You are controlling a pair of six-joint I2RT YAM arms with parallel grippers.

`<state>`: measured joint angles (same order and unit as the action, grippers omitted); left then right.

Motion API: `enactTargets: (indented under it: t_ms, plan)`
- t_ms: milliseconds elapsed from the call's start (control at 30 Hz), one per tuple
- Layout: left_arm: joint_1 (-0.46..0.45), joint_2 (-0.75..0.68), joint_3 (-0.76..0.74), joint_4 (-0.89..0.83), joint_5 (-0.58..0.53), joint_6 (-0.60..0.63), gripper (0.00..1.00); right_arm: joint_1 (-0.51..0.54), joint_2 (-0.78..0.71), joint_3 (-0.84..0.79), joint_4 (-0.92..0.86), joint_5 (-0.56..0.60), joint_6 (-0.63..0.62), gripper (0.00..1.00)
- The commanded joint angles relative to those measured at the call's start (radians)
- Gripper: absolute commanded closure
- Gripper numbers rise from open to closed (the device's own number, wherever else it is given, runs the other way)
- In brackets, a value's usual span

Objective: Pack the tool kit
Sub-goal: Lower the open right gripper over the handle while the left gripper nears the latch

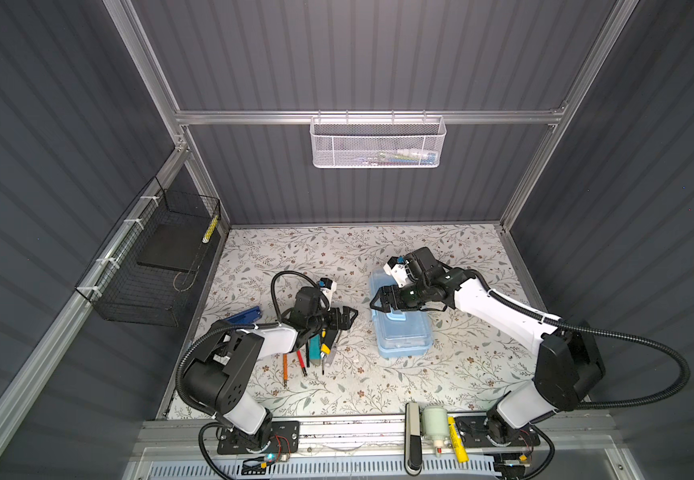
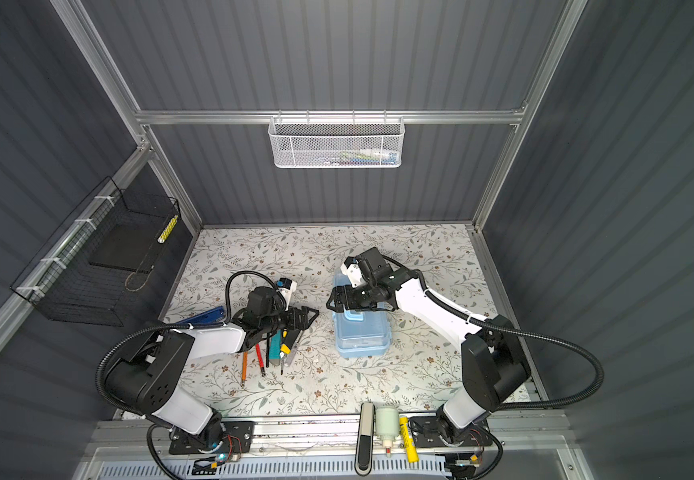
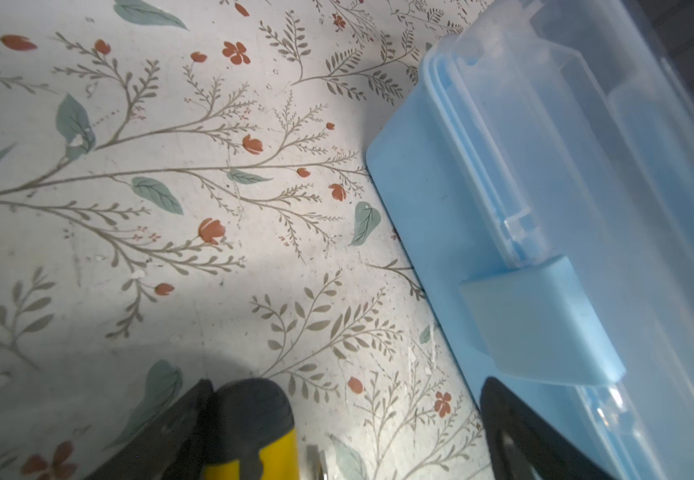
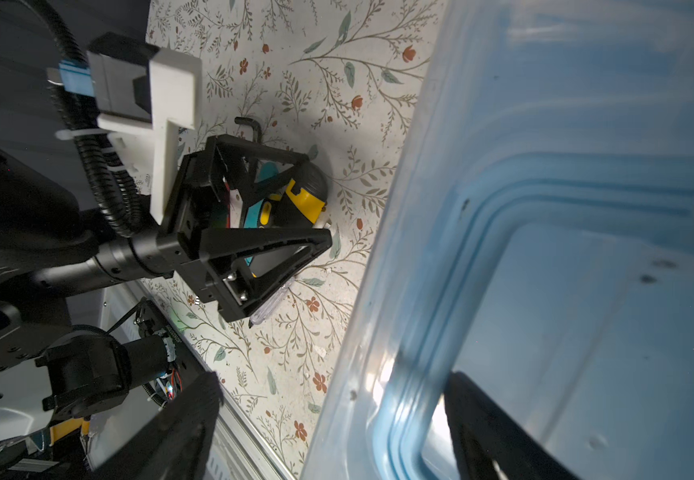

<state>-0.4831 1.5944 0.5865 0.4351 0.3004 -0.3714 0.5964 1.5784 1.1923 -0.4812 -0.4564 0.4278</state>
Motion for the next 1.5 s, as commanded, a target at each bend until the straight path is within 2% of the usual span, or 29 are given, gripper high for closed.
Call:
enactTargets:
  t_ms: [0, 467, 933, 1033, 1167, 1267, 1467]
  plan:
    - [-0.011, 0.013, 0.031, 0.000, 0.022, 0.007, 0.01, -0.002, 0.009, -0.045, 0.045, -0.094, 0.025, 0.14]
    - [-0.061, 0.007, 0.082, -0.068, 0.006, 0.048, 0.01, -0.052, -0.056, -0.112, 0.236, -0.261, 0.104, 0.15]
    - [-0.068, -0.004, 0.096, -0.108, -0.024, 0.068, 0.01, -0.136, -0.138, -0.159, 0.296, -0.325, 0.154, 0.18]
    - [-0.068, -0.007, 0.094, -0.111, -0.038, 0.065, 0.01, -0.133, -0.158, -0.118, 0.189, -0.212, 0.096, 0.22]
    - [-0.069, -0.019, 0.083, -0.119, -0.082, 0.062, 0.01, -0.083, -0.170, 0.002, -0.069, 0.098, -0.005, 0.24]
    - [-0.068, -0.035, 0.074, -0.125, -0.128, 0.057, 0.01, -0.003, -0.157, 0.070, -0.176, 0.320, -0.049, 0.24]
    - [-0.069, -0.086, 0.044, -0.108, -0.196, 0.038, 0.01, 0.137, -0.061, 0.195, -0.316, 0.581, -0.070, 0.23]
